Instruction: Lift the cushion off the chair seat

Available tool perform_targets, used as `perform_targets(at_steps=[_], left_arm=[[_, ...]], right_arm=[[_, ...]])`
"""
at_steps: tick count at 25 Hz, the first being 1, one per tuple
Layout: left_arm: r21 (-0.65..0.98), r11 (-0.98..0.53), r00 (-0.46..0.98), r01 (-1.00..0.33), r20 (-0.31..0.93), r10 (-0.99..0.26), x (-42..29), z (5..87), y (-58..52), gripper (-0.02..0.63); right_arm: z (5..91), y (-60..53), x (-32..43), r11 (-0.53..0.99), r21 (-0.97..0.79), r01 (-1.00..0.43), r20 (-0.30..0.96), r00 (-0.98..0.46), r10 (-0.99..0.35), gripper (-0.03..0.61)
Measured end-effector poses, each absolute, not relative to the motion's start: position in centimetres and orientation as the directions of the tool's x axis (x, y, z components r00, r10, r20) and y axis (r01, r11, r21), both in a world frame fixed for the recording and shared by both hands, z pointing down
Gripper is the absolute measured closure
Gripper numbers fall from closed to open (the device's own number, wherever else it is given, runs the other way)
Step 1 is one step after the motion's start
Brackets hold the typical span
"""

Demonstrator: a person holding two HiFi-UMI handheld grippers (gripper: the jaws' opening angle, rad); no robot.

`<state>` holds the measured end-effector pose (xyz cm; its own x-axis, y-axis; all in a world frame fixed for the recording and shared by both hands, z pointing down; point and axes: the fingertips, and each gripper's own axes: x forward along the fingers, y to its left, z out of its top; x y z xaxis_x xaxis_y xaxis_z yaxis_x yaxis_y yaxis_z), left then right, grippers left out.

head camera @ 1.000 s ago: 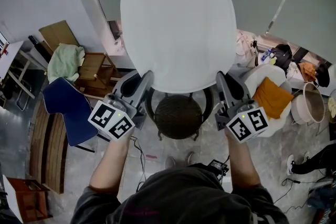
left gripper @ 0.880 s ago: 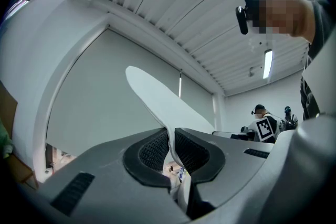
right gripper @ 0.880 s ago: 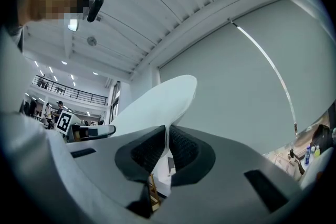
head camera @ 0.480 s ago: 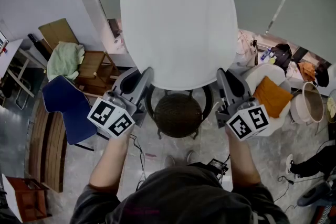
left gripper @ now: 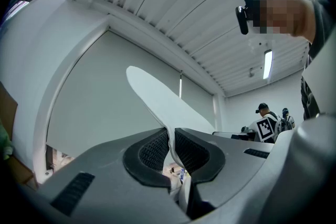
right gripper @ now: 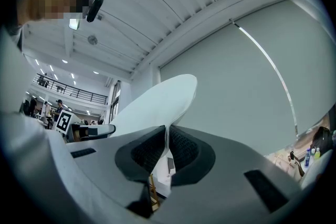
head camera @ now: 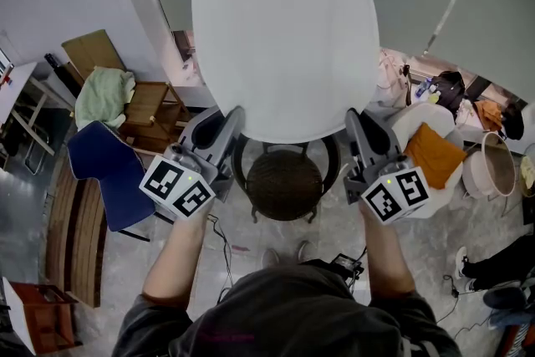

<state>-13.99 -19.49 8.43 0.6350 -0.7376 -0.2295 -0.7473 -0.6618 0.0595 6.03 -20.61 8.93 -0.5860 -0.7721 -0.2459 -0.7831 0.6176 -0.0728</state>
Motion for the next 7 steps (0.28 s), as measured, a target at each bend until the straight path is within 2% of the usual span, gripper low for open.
perform_targets(at_steps=[7], left_arm=[[0.059, -0.663, 0.636, -0.747, -0.230, -0.737, -14.24, 8.47, -19.62, 0.571]], right_arm=[[8.95, -20.67, 5.79, 0.614, -0.072, -0.786, -0.247, -0.583, -0.774, 0.546]])
